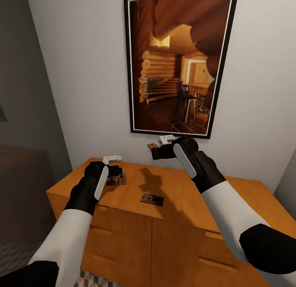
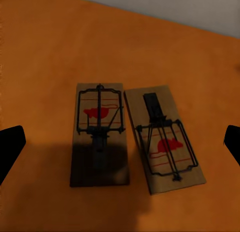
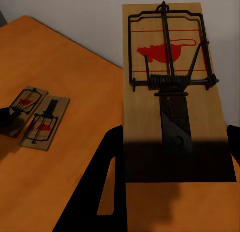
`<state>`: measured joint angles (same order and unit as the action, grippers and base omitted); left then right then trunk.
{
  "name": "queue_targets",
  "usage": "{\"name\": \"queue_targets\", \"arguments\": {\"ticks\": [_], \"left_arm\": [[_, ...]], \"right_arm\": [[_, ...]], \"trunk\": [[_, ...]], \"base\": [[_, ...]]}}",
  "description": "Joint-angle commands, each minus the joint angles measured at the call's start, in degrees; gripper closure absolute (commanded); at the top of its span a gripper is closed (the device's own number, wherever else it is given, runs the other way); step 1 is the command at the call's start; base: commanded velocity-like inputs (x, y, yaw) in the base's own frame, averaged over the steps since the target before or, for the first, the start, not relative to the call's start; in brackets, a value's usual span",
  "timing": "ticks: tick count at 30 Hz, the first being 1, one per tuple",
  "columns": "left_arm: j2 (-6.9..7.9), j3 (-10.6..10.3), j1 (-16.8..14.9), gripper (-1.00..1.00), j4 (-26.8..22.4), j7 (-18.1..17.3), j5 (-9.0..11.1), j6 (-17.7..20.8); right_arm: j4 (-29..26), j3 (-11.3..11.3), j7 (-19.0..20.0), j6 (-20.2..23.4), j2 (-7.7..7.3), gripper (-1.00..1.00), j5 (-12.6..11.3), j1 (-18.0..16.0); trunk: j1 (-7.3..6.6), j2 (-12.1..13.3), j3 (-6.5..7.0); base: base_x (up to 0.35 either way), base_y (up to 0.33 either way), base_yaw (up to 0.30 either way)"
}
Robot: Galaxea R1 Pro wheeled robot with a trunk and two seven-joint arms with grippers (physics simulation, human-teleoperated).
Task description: Take the four mousetraps from the cabinet in the bathroom and place them on the bathroom floor. Make sure all four end up on the same floor surface, and ensure that at least two of them are either under or directly next to the same bathroom sink.
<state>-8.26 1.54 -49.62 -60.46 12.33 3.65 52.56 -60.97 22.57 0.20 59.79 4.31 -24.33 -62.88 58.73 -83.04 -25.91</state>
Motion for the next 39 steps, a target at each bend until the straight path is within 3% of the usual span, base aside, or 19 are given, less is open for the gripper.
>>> {"name": "queue_targets", "arguments": {"ticks": [1,19,39], "left_arm": [[-0.02,0.2,0.0,-1.0,0.1,0.3,0.4,0.2],[0.64,0.4,0.0,-1.0,6.5,0.4,0.2,0.3],[0.73,0.1,0.0,-1.0,3.1,1.3,0.1,0.7]], "right_arm": [[0.0,0.0,0.1,0.2,-0.02,1.0,0.0,-0.1],[0.0,0.0,0.1,0.2,-0.09,1.0,0.0,-0.1],[0.0,0.0,0.0,0.2,-0.15,1.0,0.0,0.4]], "trunk": [[0.0,0.0,-0.07],[0.0,0.0,-0.07],[0.0,0.0,-0.07]], "base": [[0.002,0.0,0.0],[0.0,0.0,0.0],[0.0,0.0,0.0]]}}
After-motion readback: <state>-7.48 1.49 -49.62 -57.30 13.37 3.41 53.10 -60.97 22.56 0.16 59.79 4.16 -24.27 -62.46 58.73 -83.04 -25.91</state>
